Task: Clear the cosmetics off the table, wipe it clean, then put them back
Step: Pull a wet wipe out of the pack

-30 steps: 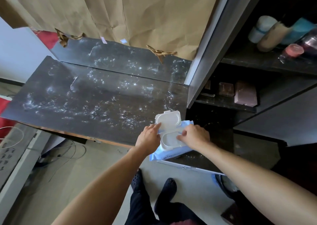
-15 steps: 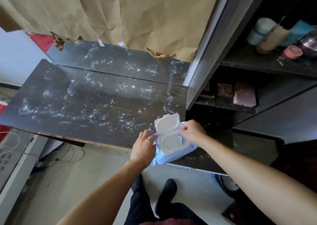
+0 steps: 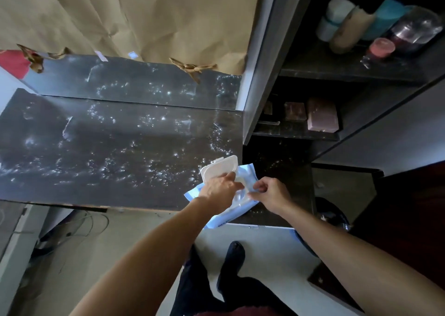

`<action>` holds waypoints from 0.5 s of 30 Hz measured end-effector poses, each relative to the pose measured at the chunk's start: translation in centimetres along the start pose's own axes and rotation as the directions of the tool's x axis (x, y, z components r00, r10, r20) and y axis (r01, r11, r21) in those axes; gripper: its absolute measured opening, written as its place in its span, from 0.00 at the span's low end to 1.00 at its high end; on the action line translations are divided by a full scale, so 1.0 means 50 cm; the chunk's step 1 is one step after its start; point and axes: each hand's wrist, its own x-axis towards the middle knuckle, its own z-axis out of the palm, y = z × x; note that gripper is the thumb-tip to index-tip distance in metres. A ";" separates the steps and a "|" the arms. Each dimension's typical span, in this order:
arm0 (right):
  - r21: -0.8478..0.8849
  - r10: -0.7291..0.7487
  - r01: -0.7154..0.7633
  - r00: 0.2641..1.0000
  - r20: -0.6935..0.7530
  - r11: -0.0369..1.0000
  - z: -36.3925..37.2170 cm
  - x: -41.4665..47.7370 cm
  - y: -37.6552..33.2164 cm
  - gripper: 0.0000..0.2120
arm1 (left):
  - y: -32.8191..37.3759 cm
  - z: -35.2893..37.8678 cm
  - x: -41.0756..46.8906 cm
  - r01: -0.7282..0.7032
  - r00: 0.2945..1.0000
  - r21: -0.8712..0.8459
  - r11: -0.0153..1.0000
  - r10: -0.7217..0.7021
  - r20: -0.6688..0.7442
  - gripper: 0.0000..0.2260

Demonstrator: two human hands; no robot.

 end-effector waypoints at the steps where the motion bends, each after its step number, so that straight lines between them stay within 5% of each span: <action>1: 0.014 -0.001 0.001 1.000 -0.007 1.000 0.002 0.002 0.003 0.12 | -0.002 0.008 0.004 -0.008 1.000 -0.010 1.000 0.008 -0.012 0.16; 9: 0.000 -0.012 0.012 1.000 -0.013 1.000 0.011 0.003 0.010 0.10 | -0.018 0.029 0.004 -0.098 0.984 -0.143 0.985 0.074 -0.165 0.07; 15: -0.051 0.003 -0.004 1.000 -0.023 0.999 0.012 0.003 0.011 0.10 | -0.047 0.011 -0.079 -0.062 0.938 -0.298 0.953 -0.047 -0.344 0.05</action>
